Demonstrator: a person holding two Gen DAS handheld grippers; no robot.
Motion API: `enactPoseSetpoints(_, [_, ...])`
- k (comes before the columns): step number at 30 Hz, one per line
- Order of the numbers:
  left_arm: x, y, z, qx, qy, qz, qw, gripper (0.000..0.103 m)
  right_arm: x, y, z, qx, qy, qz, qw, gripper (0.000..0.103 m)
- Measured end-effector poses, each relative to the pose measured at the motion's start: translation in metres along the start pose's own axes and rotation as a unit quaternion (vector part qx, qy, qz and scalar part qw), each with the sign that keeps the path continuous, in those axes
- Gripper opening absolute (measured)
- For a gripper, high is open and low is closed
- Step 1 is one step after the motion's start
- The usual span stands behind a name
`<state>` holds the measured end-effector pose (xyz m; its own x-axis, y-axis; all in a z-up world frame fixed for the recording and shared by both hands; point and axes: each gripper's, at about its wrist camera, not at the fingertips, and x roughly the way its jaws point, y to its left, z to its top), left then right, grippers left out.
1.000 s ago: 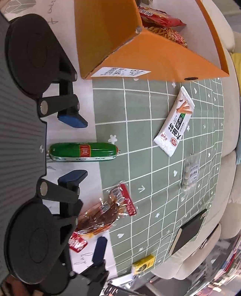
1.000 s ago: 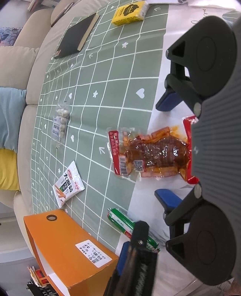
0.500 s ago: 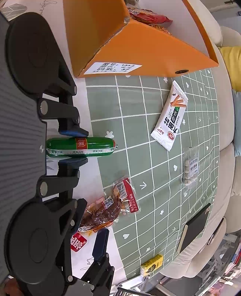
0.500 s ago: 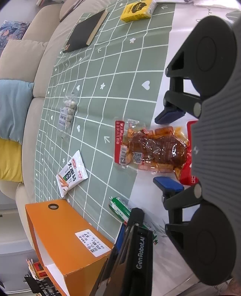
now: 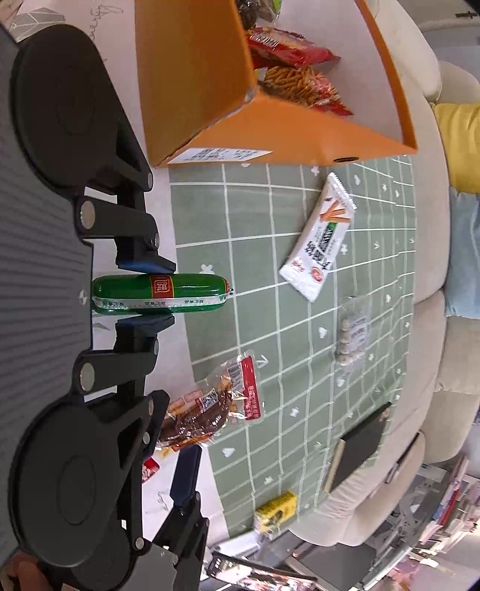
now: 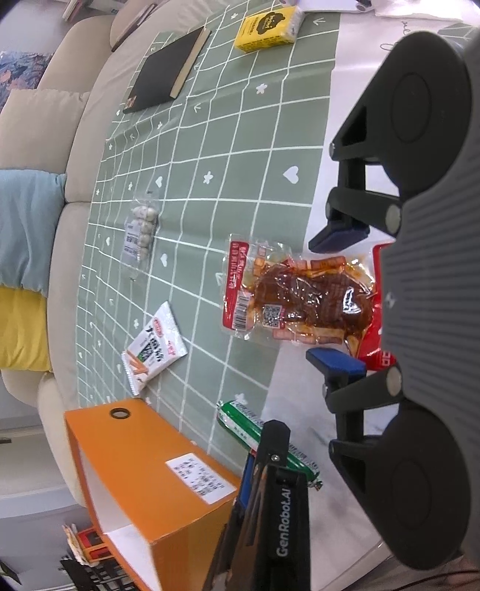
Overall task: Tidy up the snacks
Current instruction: 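Carry the sausage and meat packet over the orange box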
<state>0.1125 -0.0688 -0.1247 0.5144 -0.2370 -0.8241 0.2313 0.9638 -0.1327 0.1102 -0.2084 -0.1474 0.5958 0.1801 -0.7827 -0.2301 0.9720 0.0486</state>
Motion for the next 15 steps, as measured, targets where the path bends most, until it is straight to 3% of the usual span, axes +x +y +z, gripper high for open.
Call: enactPoseSetpoints(15, [-0.061, 0.027, 0.023, -0.041, -0.062, -0.024, 0.9970, 0.025, -0.054, 0.042, 0.044, -0.019, -0.059, 0.043, 0.997, 0.054])
